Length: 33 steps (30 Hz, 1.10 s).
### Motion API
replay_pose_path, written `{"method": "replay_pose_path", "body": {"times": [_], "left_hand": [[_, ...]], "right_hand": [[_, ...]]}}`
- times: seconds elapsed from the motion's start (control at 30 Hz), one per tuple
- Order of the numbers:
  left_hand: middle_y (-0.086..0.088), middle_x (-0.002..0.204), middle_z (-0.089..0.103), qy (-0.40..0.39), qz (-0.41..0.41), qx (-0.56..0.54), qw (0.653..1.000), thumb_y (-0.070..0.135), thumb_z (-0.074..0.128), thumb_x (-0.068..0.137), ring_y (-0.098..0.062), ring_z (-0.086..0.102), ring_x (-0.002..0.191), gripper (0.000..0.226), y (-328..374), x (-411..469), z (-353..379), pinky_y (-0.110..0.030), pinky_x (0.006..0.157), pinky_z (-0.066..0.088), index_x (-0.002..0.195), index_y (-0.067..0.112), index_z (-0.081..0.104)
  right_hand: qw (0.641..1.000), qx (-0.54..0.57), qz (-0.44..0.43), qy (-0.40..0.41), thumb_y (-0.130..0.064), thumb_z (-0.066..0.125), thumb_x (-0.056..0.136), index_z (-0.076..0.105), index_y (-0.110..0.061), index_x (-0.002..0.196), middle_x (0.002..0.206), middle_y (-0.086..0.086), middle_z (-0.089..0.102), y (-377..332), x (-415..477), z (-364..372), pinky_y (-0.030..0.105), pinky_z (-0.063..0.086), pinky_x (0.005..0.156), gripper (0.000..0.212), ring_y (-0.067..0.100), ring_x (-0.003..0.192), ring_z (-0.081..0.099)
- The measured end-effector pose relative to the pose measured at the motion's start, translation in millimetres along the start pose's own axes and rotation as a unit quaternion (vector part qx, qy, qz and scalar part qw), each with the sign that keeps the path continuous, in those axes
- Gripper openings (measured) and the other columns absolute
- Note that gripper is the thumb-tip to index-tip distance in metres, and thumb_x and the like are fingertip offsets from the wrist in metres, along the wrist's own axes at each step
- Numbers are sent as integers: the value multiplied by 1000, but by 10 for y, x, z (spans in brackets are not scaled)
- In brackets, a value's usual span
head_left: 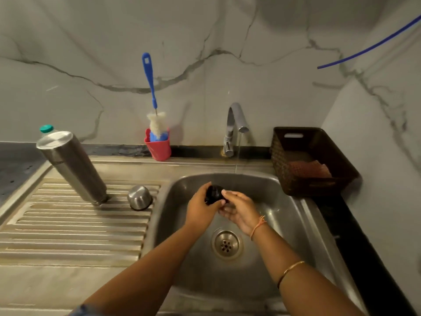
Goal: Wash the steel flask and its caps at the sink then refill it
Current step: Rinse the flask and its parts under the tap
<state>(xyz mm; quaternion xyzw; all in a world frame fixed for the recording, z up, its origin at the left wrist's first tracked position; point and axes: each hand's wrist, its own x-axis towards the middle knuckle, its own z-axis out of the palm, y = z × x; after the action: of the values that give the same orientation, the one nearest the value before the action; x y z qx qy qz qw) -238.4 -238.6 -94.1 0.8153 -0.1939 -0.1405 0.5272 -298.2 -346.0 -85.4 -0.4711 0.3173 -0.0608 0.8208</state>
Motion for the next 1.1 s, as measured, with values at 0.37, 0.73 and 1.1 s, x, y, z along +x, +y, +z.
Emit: {"method": "replay_pose_path", "body": {"times": [0.37, 0.73, 1.1], "left_hand": [[-19, 110, 63, -77, -228, -554, 797, 13, 38, 100, -28, 61, 97, 31, 603, 606, 399, -36, 89, 50, 123, 0, 55], [-13, 99, 66, -21, -187, -526, 830, 19, 35, 103, -21, 63, 92, 30, 917, 817, 632, -35, 86, 52, 110, 4, 60], [-11, 92, 62, 12, -180, -498, 848, 28, 32, 104, -12, 58, 64, 29, 768, 990, 454, -21, 54, 47, 106, 10, 56]], "right_hand": [[918, -301, -257, 36, -13, 61, 89, 66, -16, 107, 110, 7, 62, -726, 595, -174, 16, 47, 82, 19, 16, 99, 58], [704, -576, -396, 128, -24, 38, 97, 51, -6, 108, 100, 14, 56, -956, 825, -107, 31, 40, 61, 25, 29, 82, 57], [984, -112, -133, 37, -26, 61, 90, 58, -10, 101, 88, 7, 61, -773, 853, 53, 24, 49, 53, 20, 13, 68, 56]]}}
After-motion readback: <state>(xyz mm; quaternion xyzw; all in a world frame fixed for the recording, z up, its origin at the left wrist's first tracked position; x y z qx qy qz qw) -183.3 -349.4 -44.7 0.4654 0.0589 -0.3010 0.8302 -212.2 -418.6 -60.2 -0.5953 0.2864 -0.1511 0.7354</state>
